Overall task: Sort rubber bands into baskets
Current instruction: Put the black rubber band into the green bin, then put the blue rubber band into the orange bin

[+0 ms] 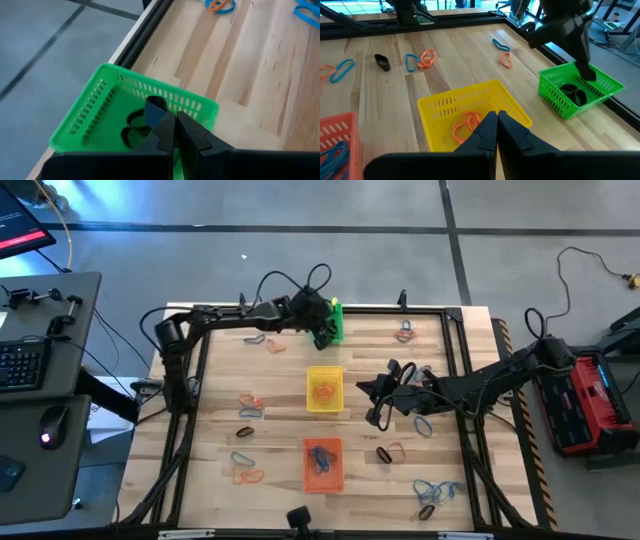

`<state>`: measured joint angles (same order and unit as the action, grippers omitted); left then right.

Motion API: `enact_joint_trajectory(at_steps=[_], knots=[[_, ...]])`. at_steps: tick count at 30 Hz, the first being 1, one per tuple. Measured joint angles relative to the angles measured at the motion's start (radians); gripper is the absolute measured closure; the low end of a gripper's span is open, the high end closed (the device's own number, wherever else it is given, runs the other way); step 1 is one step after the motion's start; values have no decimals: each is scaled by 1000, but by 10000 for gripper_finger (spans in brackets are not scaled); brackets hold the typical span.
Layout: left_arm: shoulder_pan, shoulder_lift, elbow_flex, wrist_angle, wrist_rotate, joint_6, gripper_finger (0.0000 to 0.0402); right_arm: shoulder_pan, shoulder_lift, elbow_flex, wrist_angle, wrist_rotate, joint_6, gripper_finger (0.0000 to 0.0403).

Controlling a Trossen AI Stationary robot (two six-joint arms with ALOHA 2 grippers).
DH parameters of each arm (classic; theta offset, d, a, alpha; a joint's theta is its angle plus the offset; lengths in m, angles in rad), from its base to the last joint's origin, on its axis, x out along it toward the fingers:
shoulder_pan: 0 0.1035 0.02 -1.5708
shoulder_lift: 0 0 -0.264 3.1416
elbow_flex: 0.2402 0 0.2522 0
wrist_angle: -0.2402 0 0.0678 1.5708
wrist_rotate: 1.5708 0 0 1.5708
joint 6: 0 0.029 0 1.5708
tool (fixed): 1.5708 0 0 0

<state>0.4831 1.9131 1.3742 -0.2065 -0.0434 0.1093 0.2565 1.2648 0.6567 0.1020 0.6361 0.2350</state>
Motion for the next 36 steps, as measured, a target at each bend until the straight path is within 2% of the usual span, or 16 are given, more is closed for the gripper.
enact_joint_trajectory(at_steps=[12, 23, 27, 30, 36], knots=[[36, 69, 22, -7, 76, 10, 395, 0, 0, 0, -1, 0, 0, 403], [27, 68, 22, -7, 71, 52, 321, 0, 0, 0, -1, 0, 4, 403], [27, 68, 22, -6, -16, 60, 299, 0, 0, 0, -1, 0, 4, 403], [22, 67, 14, -5, -69, 102, 296, 0, 0, 0, -1, -2, 4, 403], [18, 67, -31, 44, -74, 114, 327, 0, 0, 0, -10, -16, 22, 403]])
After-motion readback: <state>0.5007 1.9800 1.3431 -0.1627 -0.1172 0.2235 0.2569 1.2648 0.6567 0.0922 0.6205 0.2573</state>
